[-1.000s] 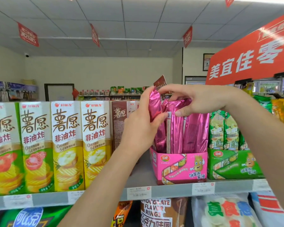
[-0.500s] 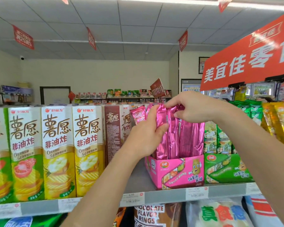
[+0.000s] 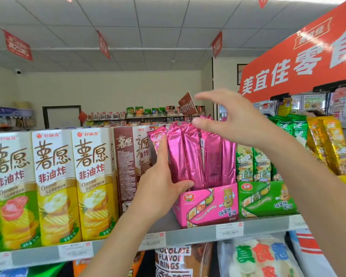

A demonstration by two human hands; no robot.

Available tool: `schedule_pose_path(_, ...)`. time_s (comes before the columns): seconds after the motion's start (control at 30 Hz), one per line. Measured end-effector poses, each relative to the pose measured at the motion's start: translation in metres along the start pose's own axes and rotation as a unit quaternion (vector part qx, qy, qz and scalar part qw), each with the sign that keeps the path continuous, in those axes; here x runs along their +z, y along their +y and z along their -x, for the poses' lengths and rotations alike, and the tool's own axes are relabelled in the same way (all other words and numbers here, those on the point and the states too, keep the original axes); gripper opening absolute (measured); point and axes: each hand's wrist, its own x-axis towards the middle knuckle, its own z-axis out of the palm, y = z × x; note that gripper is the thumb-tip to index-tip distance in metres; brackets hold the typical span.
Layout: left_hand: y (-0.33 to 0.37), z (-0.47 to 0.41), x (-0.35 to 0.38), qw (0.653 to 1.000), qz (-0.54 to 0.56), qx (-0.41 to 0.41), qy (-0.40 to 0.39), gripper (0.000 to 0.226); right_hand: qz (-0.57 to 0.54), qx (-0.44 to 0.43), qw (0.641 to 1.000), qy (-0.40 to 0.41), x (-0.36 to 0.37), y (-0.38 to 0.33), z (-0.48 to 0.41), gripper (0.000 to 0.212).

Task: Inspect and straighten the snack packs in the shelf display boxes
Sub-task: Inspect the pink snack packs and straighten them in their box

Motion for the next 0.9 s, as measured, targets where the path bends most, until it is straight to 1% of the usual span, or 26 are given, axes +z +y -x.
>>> schedule_pose_path(0.03,-0.001,-0.001,-0.001,1.000,0.005,-0.005,-0.008,0.124,-0.022,0.015,1.000,-0.004,-0.007,0.004,0.004,0.074)
schedule_pose_path(0.07,-0.001,-0.001,-0.003,1.000,0.004,-0.011,-0.011,0.123,-0.038,0.035,0.998,-0.031,-0.012,0.008,0.009,0.080)
schedule_pose_path(0.1,-0.001,-0.002,-0.005,1.000,-0.005,-0.016,-0.012,0.123,-0.029,0.050,0.996,-0.074,-0.016,0.010,0.013,0.085)
schedule_pose_path(0.13,0.000,-0.002,-0.007,1.000,-0.016,-0.022,-0.014,0.123,0.004,0.052,0.992,-0.117,-0.016,0.010,0.017,0.086)
schedule_pose_path(0.17,0.001,-0.003,-0.010,0.999,-0.026,-0.029,-0.019,0.123,0.042,0.045,0.988,-0.141,-0.014,0.010,0.019,0.084)
schedule_pose_path(0.2,0.003,-0.005,-0.012,0.998,-0.034,-0.038,-0.028,0.123,0.075,0.032,0.987,-0.138,-0.009,0.009,0.020,0.081)
schedule_pose_path(0.27,0.007,-0.005,-0.016,0.996,-0.057,-0.059,-0.042,0.122,0.113,0.011,0.990,-0.082,-0.001,0.003,0.020,0.071)
schedule_pose_path(0.3,0.009,-0.003,-0.017,0.994,-0.083,-0.057,-0.035,0.120,0.123,0.006,0.991,-0.056,0.004,-0.001,0.020,0.067)
schedule_pose_path(0.33,0.011,0.000,-0.016,0.992,-0.119,-0.036,-0.004,0.115,0.131,0.002,0.991,-0.039,0.008,-0.003,0.020,0.063)
schedule_pose_path(0.37,0.013,0.006,-0.014,0.986,-0.155,0.005,0.054,0.105,0.133,-0.002,0.991,-0.027,0.012,-0.004,0.021,0.061)
schedule_pose_path(0.4,0.017,0.013,-0.010,0.973,-0.188,0.061,0.118,0.091,0.126,-0.008,0.992,-0.016,0.017,-0.004,0.022,0.060)
schedule_pose_path(0.43,0.022,0.020,-0.004,0.957,-0.218,0.116,0.154,0.075,0.110,-0.013,0.994,-0.001,0.020,-0.004,0.024,0.061)
schedule_pose_path(0.47,0.027,0.027,0.002,0.943,-0.247,0.161,0.153,0.059,0.090,-0.014,0.996,0.018,0.024,-0.003,0.026,0.064)
schedule_pose_path(0.5,0.030,0.031,0.010,0.933,-0.276,0.193,0.129,0.046,0.072,-0.015,0.996,0.040,0.026,-0.001,0.029,0.066)
schedule_pose_path(0.57,0.029,0.033,0.024,0.909,-0.340,0.231,0.066,0.032,0.052,-0.020,0.995,0.081,0.031,0.001,0.036,0.071)
schedule_pose_path(0.6,0.028,0.032,0.026,0.906,-0.354,0.228,0.042,0.027,0.046,-0.023,0.994,0.097,0.033,0.000,0.041,0.072)
schedule_pose_path(0.67,0.027,0.028,0.023,0.925,-0.326,0.194,0.008,0.019,0.045,-0.033,0.989,0.135,0.038,0.000,0.053,0.066)
schedule_pose_path(0.73,0.022,0.026,0.017,0.937,-0.307,0.169,-0.010,0.015,0.054,-0.051,0.981,0.180,0.042,0.001,0.071,0.050)
schedule_pose_path(0.77,0.018,0.027,0.013,0.938,-0.304,0.168,-0.008,0.018,0.050,-0.051,0.981,0.182,0.044,0.002,0.080,0.042)
schedule_pose_path(0.8,0.014,0.029,0.009,0.939,-0.302,0.164,-0.007,0.021,0.037,-0.041,0.985,0.166,0.047,0.001,0.089,0.035)
schedule_pose_path(0.83,0.010,0.029,0.004,0.941,-0.302,0.153,-0.004,0.023,0.022,-0.025,0.991,0.131,0.049,0.001,0.096,0.033)
schedule_pose_path(0.9,0.005,0.030,-0.005,0.939,-0.316,0.134,-0.001,0.023,0.018,-0.001,1.000,0.016,0.058,-0.001,0.108,0.039)
